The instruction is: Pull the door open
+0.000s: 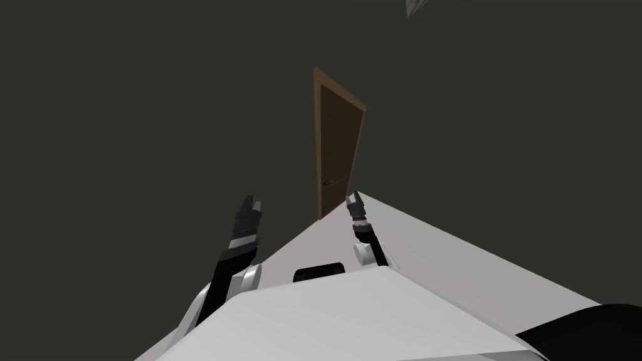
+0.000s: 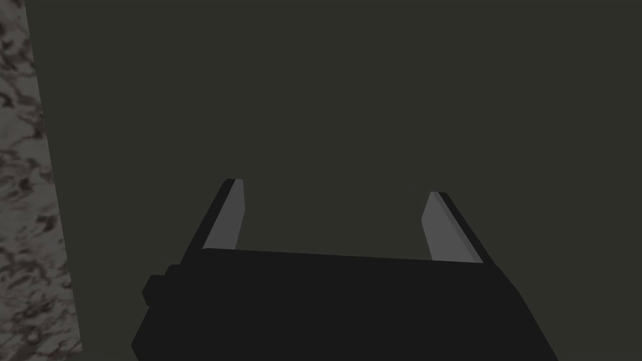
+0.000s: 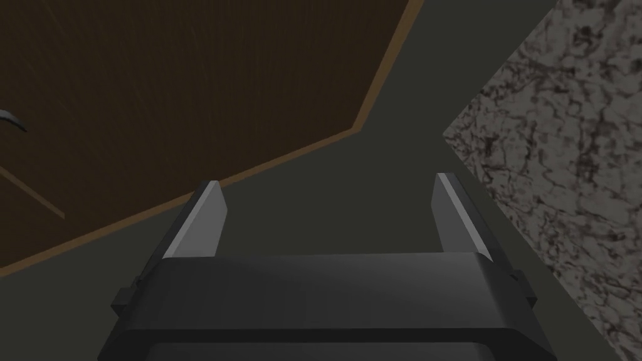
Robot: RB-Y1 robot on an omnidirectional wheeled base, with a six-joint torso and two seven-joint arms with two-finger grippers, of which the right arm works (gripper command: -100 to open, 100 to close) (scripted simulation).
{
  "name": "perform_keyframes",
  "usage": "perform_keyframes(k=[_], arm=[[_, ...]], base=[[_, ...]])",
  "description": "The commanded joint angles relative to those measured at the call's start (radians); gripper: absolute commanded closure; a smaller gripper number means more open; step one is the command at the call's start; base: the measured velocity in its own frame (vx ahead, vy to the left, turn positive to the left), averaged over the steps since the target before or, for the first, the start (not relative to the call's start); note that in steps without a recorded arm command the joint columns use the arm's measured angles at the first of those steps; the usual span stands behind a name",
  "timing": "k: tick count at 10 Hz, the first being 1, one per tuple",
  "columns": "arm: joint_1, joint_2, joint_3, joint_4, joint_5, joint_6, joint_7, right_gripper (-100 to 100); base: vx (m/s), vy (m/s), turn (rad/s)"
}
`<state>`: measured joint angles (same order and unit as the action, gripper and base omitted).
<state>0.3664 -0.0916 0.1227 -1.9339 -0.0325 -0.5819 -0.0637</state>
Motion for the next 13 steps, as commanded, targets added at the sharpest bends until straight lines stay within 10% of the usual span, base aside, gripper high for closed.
perform_keyframes(k=[1,13], arm=[[-0.021,-0.015,0.007,0.049,-0.015,-0.007,0.002,-100],[-0.15,-0.124,0.058,0.372,-0.126,-0.041,0.01,-100]], base=[[0.073,-0.063,0.138],[0.076,-0.081,0.138]])
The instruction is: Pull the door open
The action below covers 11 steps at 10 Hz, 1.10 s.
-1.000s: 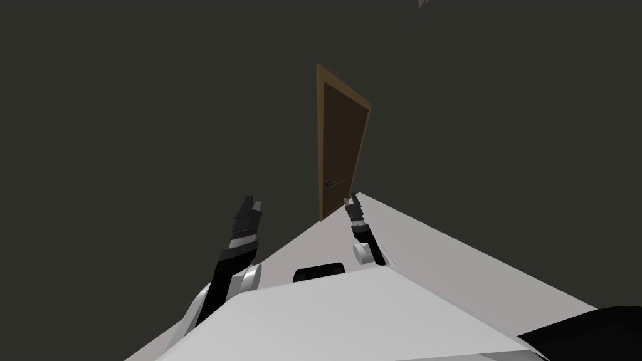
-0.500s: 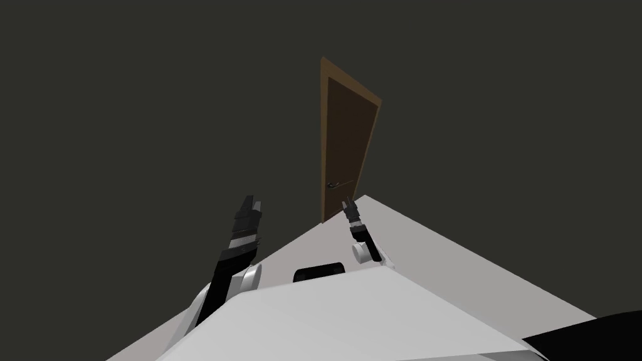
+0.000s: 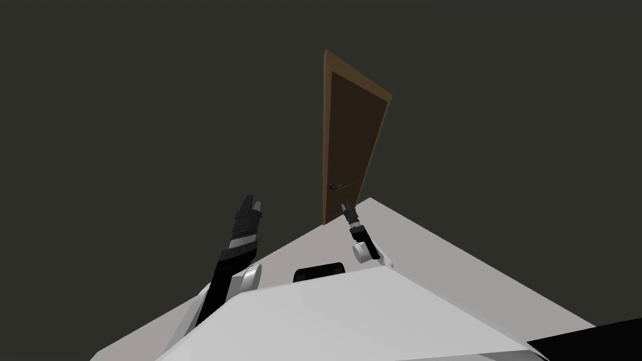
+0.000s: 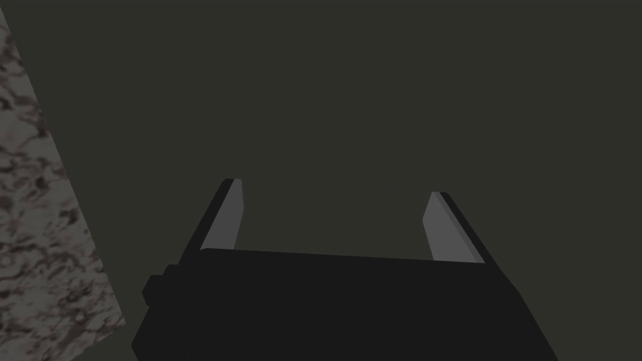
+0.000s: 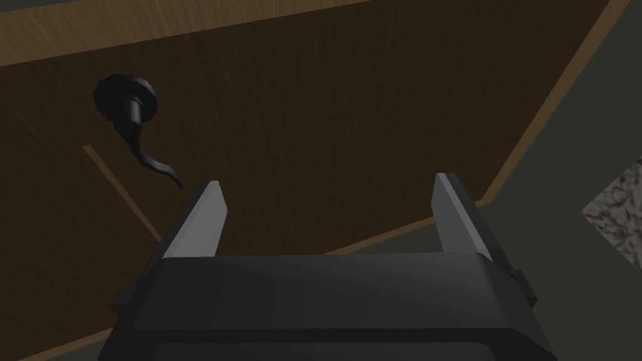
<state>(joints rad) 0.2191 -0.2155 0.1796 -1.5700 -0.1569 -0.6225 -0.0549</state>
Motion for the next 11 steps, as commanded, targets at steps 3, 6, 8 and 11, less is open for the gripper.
perform_keyframes(k=[3,6,8,11], arm=[[-0.039,-0.03,0.016,0.099,-0.033,-0.01,0.004,-100],[-0.063,-0.049,0.026,0.159,-0.053,-0.016,0.006,-100],[-0.087,-0.068,0.035,0.218,-0.073,-0.023,0.007,-100],[-0.121,-0.095,0.049,0.303,-0.102,-0.032,0.009,-100]], base=[[0.053,-0.069,0.144],[0.053,-0.072,0.083],[0.062,-0.084,0.16],[0.066,-0.092,0.139]])
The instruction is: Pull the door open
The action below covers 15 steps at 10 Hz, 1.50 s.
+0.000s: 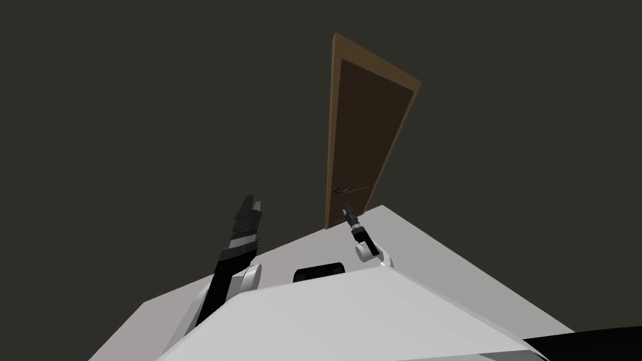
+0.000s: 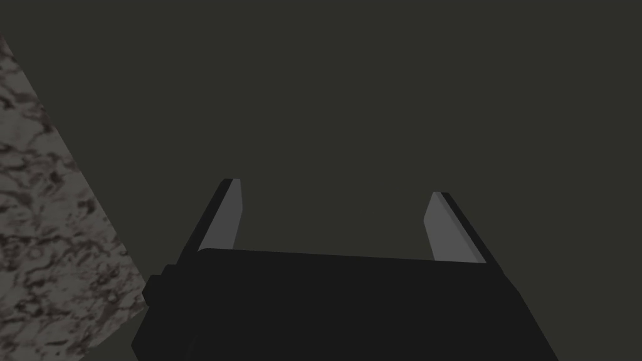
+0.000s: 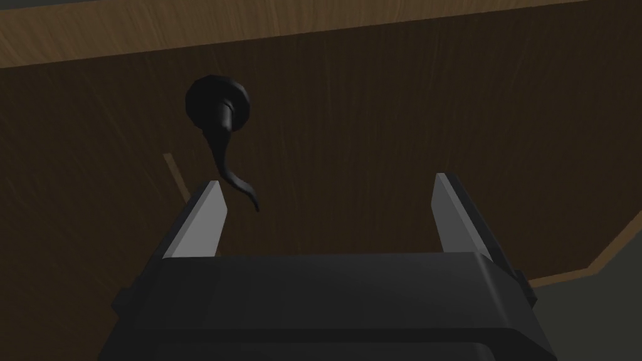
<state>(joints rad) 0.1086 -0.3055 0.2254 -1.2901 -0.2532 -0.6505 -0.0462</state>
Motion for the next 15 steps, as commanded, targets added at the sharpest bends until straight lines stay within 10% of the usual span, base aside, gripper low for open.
perform_keyframes(k=[1,15], arm=[[-0.022,-0.014,0.008,0.05,-0.016,-0.007,0.002,-100],[-0.152,-0.115,0.06,0.377,-0.127,-0.041,0.01,-100]], base=[[0.056,-0.1,0.139],[0.049,-0.09,0.116]])
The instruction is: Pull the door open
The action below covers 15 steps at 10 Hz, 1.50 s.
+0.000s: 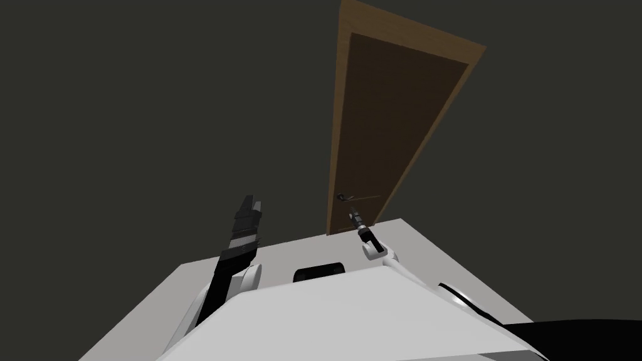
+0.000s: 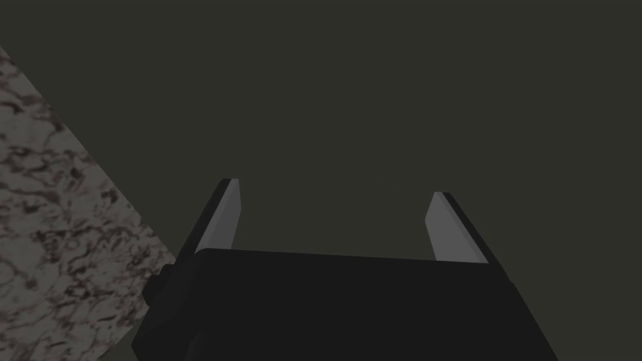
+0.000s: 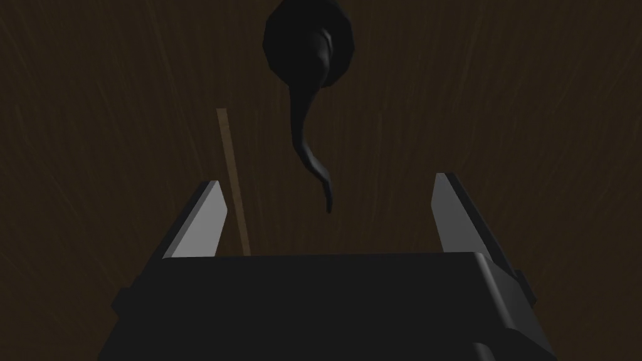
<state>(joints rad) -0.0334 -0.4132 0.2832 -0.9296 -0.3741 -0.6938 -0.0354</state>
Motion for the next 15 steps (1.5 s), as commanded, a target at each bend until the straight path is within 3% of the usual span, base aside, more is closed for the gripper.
perform_keyframes(k=[1,3,5,9,11,14,15], arm=[[-0.015,-0.011,0.004,0.029,-0.01,0.001,0.0,-100],[-0.019,-0.012,0.006,0.04,-0.012,-0.002,0.0,-100],[-0.022,-0.018,-0.021,0.07,-0.023,-0.013,-0.004,-100],[-0.029,-0.035,-0.106,0.159,-0.058,-0.041,-0.011,-100],[-0.03,-0.037,-0.121,0.174,-0.064,-0.046,-0.013,-100],[-0.033,-0.047,-0.17,0.225,-0.084,-0.062,-0.017,-100],[-0.05,-0.046,-0.154,0.25,-0.077,-0.074,-0.027,-100]], base=[[0.043,-0.095,0.085],[0.026,-0.049,0.043],[0.046,-0.005,0.235],[0.098,-0.002,0.281],[0.098,-0.042,0.18],[0.069,-0.029,0.242],[0.038,-0.021,0.036]])
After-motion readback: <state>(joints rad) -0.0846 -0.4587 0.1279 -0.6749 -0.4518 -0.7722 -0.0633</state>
